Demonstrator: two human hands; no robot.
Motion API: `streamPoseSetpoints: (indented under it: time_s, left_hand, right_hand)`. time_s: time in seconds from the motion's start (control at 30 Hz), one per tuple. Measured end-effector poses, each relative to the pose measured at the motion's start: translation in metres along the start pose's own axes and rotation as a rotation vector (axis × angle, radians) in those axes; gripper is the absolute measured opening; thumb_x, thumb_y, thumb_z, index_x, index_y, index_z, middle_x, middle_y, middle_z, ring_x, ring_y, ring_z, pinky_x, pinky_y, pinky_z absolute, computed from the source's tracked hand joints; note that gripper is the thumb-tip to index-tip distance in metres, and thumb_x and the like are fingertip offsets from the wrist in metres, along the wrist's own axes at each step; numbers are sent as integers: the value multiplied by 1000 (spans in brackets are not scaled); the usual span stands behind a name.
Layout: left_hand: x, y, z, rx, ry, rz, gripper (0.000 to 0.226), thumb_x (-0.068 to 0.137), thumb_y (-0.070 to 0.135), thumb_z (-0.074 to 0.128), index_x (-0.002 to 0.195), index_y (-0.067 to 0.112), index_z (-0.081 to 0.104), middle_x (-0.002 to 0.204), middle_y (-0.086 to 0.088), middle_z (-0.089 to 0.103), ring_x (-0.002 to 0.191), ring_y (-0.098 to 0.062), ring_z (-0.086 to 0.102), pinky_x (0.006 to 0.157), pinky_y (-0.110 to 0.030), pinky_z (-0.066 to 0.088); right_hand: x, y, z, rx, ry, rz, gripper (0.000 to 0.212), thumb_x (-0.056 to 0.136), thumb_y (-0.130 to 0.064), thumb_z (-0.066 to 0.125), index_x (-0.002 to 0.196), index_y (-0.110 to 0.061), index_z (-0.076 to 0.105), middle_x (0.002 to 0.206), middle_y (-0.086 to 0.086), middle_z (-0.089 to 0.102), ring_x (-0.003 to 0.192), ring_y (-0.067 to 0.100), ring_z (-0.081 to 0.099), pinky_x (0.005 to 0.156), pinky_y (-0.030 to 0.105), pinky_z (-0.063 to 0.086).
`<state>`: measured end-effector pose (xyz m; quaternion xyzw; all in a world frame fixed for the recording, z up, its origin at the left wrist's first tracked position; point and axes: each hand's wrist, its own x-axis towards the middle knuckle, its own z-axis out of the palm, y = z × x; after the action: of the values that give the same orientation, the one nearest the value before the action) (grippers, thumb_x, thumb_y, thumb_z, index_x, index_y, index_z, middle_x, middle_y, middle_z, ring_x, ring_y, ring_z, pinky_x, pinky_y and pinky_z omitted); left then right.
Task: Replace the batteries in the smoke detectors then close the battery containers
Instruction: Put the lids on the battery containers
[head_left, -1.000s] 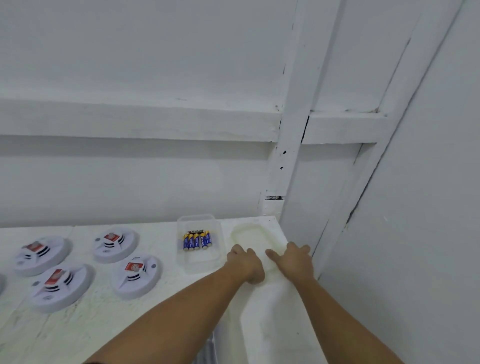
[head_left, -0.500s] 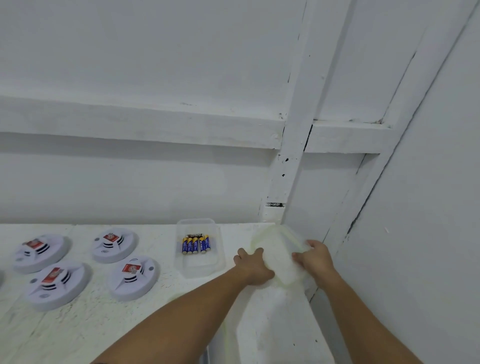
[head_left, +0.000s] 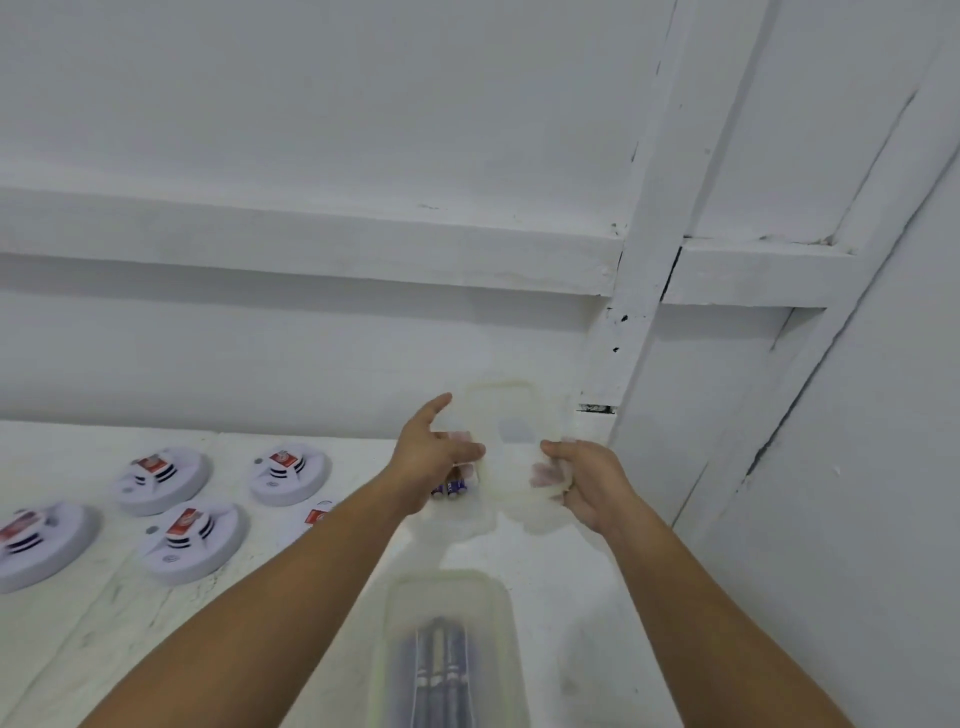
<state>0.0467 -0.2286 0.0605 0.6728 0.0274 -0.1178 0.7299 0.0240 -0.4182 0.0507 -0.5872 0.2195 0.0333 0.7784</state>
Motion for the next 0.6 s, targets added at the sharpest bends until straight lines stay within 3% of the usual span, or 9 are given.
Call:
streamPoseSetpoints:
  time_s: [0.1,0.17,0.3,0.4,0.6]
  left_hand:
    - [5,-2,-37,-9,132,-27,68,77,-8,69,136,13,43,92,-8,63,65,-20,60,62,-28,53]
    - [6,-7,-54,8,193,-45,61,78,-7,69,133,7,47,88,-7,63,68,-20,59,68,-29,51]
    - [0,-19,-66,98,227,-47,58,77,2,74,129,6,49,85,-7,64,65,-17,56,59,-25,46]
    - [-5,-26,-68,189,232,-31,59,77,9,75,129,13,47,90,-4,63,63,-15,53,52,-25,37]
    - [-2,-37,-69,228,225,-35,71,75,5,77,136,8,43,98,-13,62,77,-25,60,66,-30,49]
  right_hand:
    - [3,8,31,-210,27,41,22,83,-30,72,88,-12,62,82,4,63,70,21,58,59,30,47]
    - [6,15,45,-323,20,42,28,80,-35,74,84,-12,59,84,3,60,69,19,55,57,28,45]
    - [7,27,60,-364,-12,74,37,76,-29,78,98,-5,60,101,10,64,86,27,61,61,32,49]
    - [4,31,65,-347,-27,78,22,79,-18,76,86,-7,58,95,13,66,83,30,64,67,38,53]
    - [2,38,64,-345,-21,80,16,81,-11,73,81,-5,58,85,13,65,72,27,63,58,36,55]
